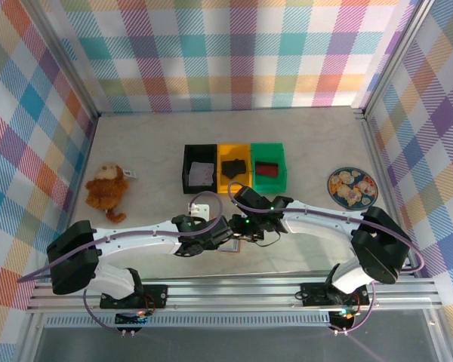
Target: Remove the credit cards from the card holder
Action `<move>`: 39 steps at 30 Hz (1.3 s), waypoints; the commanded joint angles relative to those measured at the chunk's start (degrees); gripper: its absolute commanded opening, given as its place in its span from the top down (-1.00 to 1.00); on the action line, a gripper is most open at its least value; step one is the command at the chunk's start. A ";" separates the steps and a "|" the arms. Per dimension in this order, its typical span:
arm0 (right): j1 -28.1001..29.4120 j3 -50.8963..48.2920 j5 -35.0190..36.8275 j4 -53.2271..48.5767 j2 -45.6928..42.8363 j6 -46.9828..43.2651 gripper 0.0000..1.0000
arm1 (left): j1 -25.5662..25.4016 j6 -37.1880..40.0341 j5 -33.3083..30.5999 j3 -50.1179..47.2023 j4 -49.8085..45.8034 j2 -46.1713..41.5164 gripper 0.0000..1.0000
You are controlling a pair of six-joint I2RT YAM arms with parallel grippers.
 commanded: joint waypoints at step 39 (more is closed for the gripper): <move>2.21 8.97 -5.83 7.83 11.09 -5.69 0.36 | 5.39 -0.16 7.89 -14.50 7.54 -6.63 -0.45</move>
